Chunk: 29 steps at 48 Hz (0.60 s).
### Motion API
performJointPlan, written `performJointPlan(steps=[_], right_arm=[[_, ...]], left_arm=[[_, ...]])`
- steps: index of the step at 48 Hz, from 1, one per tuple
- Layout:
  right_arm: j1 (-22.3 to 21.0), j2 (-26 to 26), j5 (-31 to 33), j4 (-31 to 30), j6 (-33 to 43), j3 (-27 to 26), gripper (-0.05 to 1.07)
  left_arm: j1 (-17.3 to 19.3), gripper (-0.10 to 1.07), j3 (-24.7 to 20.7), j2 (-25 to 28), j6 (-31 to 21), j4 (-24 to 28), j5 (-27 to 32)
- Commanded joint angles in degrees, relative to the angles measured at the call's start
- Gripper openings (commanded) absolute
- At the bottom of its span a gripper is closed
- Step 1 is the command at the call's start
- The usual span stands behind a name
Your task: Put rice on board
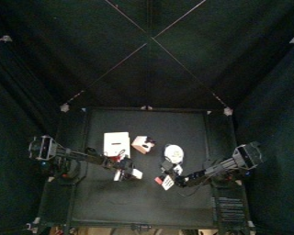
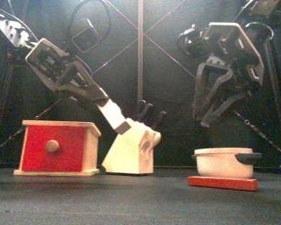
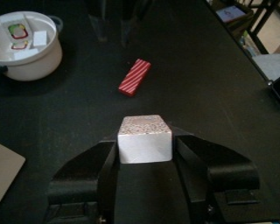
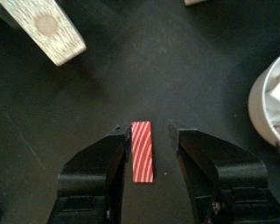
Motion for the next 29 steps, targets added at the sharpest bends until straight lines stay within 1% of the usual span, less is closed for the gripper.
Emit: performJointPlan(steps=[1,6,11,20,29], right_arm=[[-0.35,-4.66,0.88,-3.96,0.26,-1.14,0.76],[-0.44,-7.29,1.23,-7.47,0.79,-0.70,0.76],[-0.62,-8.17,1.49,-9.93,0.88,-0.18,0.76],[-0.62,-7.91,1.49,-9.23,0.88,0.70,0.76],[-0.62,-8.00,1.49,-8.79,0.97,1.93,0.76]], left_arm=[[-0.44,0.57,-1.05,1.05,0.00,0.09,-0.62],[-0.79,0.57,-1.58,2.55,0.00,0.09,-0.62],[-1.32,0.57,-1.58,3.25,0.00,0.35,-0.62],[-1.76,0.58,-1.41,3.69,0.00,1.58,-0.62],[-2.37,0.58,-0.70,5.89,-0.18,1.41,-0.62]])
